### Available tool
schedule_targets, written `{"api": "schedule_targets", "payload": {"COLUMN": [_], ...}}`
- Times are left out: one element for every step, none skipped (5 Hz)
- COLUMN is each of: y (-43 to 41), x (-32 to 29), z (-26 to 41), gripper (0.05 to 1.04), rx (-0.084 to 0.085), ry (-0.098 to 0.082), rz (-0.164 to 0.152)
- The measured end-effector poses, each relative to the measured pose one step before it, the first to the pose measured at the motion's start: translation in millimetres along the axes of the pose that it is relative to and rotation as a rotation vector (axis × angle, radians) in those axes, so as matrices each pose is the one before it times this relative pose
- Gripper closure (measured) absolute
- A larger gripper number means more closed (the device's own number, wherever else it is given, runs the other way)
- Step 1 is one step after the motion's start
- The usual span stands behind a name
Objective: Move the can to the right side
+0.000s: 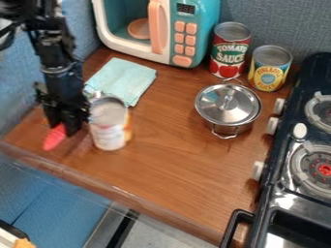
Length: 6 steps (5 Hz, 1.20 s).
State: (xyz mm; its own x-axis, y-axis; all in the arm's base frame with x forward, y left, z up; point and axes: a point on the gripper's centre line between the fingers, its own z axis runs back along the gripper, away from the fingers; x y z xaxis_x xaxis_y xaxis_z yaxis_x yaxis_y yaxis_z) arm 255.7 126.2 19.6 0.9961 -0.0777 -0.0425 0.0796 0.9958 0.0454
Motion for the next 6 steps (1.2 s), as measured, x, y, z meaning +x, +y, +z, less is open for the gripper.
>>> {"api": "schedule_targets", "payload": {"y": [-33.2, -26.59, -17.41, -17.47, -9.01, -7.07], "x": [7.26, 8.72, 6.48, 4.77, 3.86, 1.35], "z": [9.21, 3.28, 0.13, 2.5, 1.03, -0.83], "gripper": [0.703, 0.703, 0.703, 0.703, 0.703, 0.703], "rx": [0.0253, 0.0266, 0.0094, 0.0141, -0.0289, -0.0139], "ry": [-0.0373, -0.0102, 0.0022, 0.022, -0.0052, 0.0071], "rz": [-0.096, -0.0971, -0.0351, -0.0335, 0.001, -0.0086]}}
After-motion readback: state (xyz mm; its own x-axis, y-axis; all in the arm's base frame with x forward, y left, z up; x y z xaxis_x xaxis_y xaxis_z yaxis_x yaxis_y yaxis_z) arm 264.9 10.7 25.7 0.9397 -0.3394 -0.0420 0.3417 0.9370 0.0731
